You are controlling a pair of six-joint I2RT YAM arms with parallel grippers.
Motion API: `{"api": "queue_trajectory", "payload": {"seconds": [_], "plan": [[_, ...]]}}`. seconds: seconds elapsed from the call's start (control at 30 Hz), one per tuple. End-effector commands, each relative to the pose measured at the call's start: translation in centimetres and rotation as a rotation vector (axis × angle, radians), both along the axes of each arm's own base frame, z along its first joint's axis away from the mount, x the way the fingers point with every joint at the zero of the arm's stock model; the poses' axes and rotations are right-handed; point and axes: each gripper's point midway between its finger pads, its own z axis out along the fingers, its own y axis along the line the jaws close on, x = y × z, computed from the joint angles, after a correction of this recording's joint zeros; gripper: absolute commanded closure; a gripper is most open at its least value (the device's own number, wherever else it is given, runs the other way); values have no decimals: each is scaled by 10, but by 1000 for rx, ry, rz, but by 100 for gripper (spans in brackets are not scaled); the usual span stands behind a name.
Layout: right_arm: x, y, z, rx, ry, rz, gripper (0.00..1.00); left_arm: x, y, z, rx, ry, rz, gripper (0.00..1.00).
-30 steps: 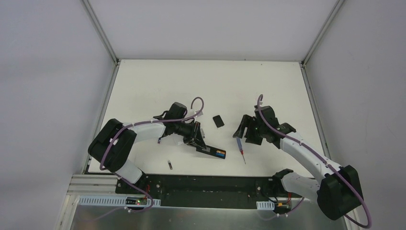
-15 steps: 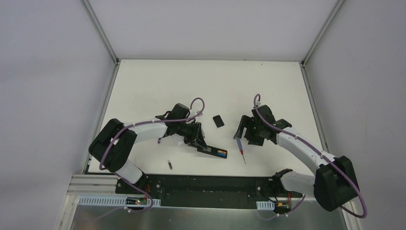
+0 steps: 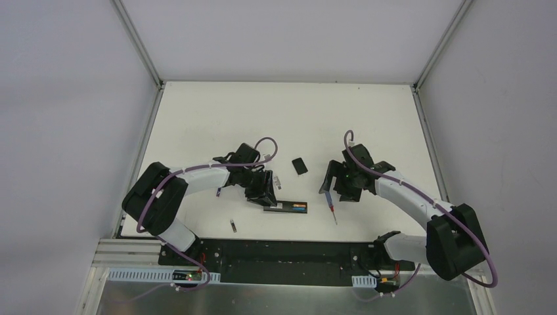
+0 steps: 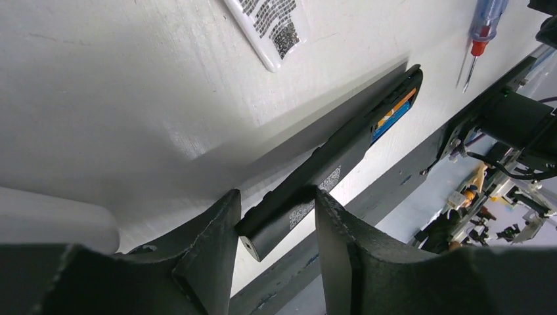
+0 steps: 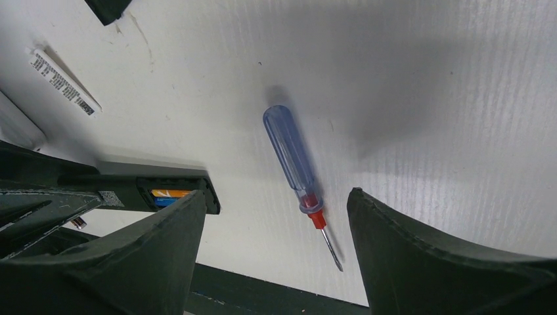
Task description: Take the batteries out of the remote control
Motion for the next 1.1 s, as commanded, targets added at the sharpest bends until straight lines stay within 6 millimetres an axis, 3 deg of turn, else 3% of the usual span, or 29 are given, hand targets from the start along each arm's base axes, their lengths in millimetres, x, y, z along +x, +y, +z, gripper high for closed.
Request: {"api": "queue_trajectory", "payload": {"seconds": [0.0, 0.1, 0.13, 0.2, 0.23, 0.27, 0.57, 0.73, 1.07], "plan": [[5, 6, 9, 23, -9, 20, 19, -3, 24, -20, 147, -14, 14, 56], [5, 6, 8, 16, -6, 21, 18, -3, 25, -17, 147, -22, 15, 51], [6, 6, 7, 13, -3, 20, 18, -3, 25, -14, 143, -27, 12, 44], [6, 6, 6, 10, 5, 22, 18, -3, 23, -5, 120, -49, -5, 14], [6, 6, 6, 8, 8, 25, 18, -3, 24, 0, 114, -64, -8, 4], [6, 6, 5, 3, 14, 27, 18, -3, 25, 5, 113, -82, -10, 1], [10, 7, 3, -42, 51, 58, 22, 10, 31, 68, 67, -263, 24, 1], [6, 5, 0, -108, 107, 95, 30, 19, 31, 99, 30, -357, 68, 1], [-3, -5, -18, -357, 245, 179, 37, 23, 36, 111, 22, -399, 120, 1]]}}
